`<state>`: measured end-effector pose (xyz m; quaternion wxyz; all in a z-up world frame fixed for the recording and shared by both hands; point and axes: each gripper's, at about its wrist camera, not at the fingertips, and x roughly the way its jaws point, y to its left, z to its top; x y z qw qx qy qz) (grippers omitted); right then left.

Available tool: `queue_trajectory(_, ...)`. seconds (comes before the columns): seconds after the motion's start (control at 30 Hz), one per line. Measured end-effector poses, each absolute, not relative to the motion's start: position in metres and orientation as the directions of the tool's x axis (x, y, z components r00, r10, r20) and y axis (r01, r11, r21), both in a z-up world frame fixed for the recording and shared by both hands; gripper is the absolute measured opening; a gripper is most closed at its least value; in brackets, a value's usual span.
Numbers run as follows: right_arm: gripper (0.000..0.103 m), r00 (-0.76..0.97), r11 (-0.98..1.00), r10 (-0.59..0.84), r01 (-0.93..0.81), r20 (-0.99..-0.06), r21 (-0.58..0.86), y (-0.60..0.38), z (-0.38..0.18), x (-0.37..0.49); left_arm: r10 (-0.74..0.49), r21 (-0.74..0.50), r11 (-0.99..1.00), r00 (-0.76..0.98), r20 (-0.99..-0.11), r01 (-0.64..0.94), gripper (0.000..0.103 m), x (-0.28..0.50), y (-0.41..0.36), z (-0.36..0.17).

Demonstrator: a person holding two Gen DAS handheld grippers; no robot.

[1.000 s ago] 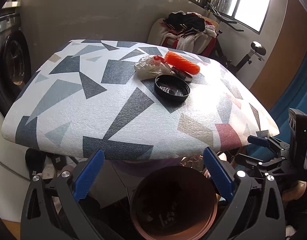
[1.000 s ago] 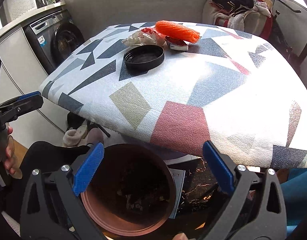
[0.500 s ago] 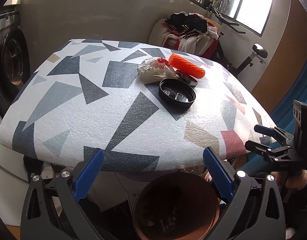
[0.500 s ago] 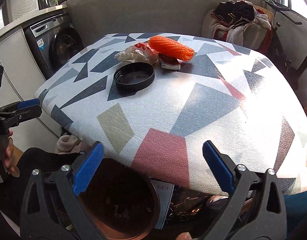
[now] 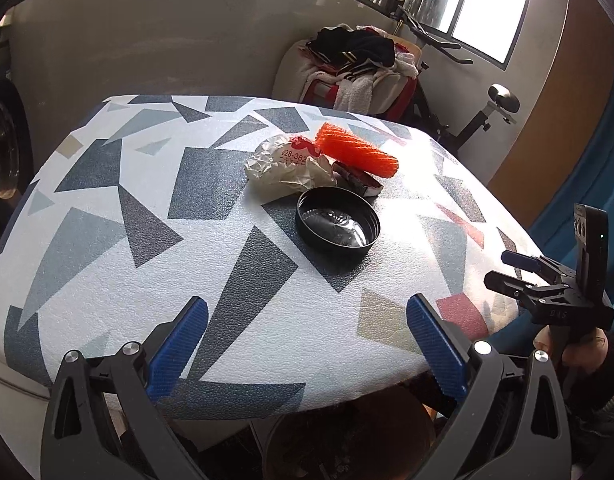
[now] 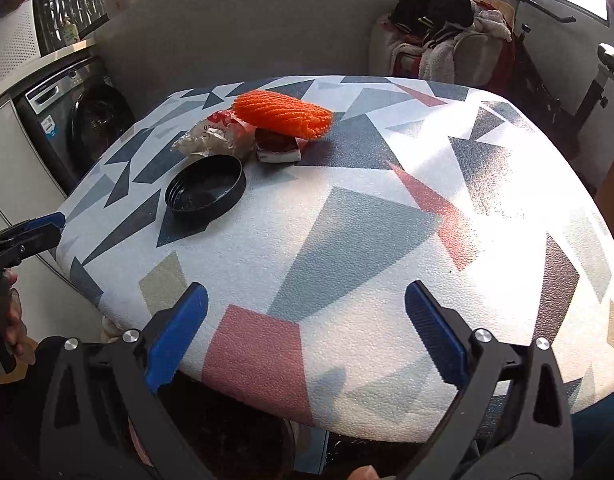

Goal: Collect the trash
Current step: 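Move both tools back over the board toward the black container, then grasp the black round container with the left gripper while the right grasps the orange foam net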

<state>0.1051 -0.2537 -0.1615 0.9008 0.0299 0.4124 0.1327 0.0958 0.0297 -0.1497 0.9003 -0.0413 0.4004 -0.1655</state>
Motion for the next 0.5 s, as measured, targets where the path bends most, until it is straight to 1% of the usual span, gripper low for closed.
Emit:
queue_trajectory(0.2, 0.097, 0.634, 0.965, 0.263, -0.179, -0.727, 0.193, -0.267, -0.166, 0.116, -0.335, -0.128, 0.918, 0.564, -0.755, 0.374, 0.097, 0.139, -0.017, -0.166)
queue_trajectory(0.27, 0.097, 0.632, 0.965, 0.262, -0.175, -0.729, 0.195, -0.269, -0.169, 0.118, -0.31, -0.079, 0.912, 0.553, -0.774, 0.402, 0.097, 0.154, -0.035, -0.176)
queue_trajectory(0.33, 0.097, 0.628, 0.966, 0.26, -0.172, -0.733, 0.195, -0.27, -0.171, 0.119, -0.259, -0.01, 0.912, 0.556, -0.789, 0.41, 0.097, 0.168, -0.051, -0.186)
queue_trajectory(0.5, 0.097, 0.626, 0.966, 0.257, -0.178, -0.737, 0.186, -0.274, -0.173, 0.121, -0.219, 0.019, 0.914, 0.532, -0.818, 0.405, 0.097, 0.201, -0.07, -0.203)
